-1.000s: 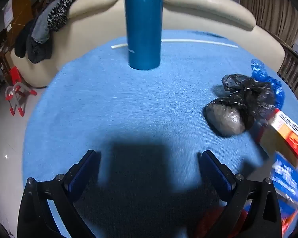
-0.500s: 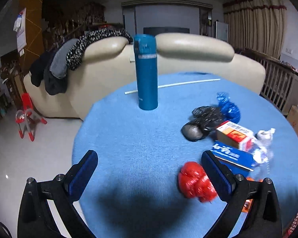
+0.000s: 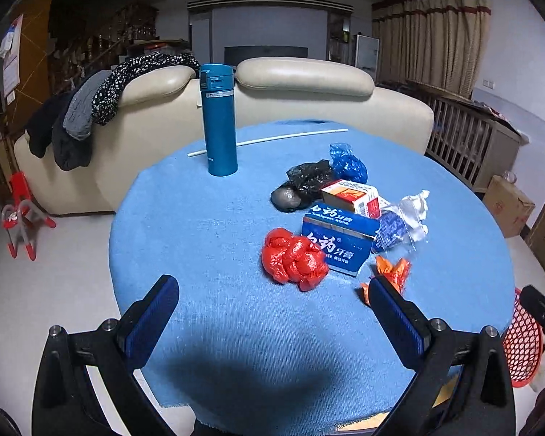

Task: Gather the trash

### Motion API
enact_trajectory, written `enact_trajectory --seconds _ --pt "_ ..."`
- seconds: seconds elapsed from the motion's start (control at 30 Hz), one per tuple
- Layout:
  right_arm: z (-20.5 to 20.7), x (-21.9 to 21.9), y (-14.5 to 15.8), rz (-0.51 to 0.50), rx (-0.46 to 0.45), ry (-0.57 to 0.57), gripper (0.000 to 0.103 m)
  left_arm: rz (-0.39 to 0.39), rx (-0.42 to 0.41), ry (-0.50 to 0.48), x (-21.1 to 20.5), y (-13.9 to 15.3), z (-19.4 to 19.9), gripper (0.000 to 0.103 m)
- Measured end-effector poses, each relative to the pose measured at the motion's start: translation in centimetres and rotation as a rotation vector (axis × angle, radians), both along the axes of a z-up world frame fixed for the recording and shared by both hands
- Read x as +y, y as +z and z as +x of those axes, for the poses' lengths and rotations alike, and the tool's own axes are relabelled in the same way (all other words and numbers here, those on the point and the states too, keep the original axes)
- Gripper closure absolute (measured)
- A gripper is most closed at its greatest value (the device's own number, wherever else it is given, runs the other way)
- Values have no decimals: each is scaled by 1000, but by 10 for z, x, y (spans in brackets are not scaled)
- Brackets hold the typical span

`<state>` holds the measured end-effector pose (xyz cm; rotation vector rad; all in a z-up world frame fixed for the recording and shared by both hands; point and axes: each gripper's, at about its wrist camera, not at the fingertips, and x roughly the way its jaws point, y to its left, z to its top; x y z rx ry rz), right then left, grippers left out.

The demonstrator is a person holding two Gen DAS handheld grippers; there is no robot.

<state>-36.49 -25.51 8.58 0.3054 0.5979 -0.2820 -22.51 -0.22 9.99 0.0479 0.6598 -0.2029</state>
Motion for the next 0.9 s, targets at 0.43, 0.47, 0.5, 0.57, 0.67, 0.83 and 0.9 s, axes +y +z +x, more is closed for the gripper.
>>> enact_trajectory --seconds 0.43,0.47,0.5,0.57,0.67,0.83,0.9 --pt "-2 7 2 -30 -14 -1 0 6 -7 -27 -3 -1 -8 0" --pt "-2 8 2 -32 -16 -1 0 9 -6 -28 -3 -1 -8 0" --pt "-3 8 3 -35 -18 -1 0 10 -5 -30 -4 0 -8 0" --pt "-3 9 3 -41 -22 0 0 11 -3 -30 -5 -1 -8 0" --pt "-4 9 4 -44 -25 0 0 13 -1 -32 -6 -1 -8 0" --pt "-5 10 4 -43 -22 1 0 19 1 -33 -7 -1 -8 0" --pt "-5 10 4 -46 -22 3 0 20 3 -33 -7 -2 -7 0"
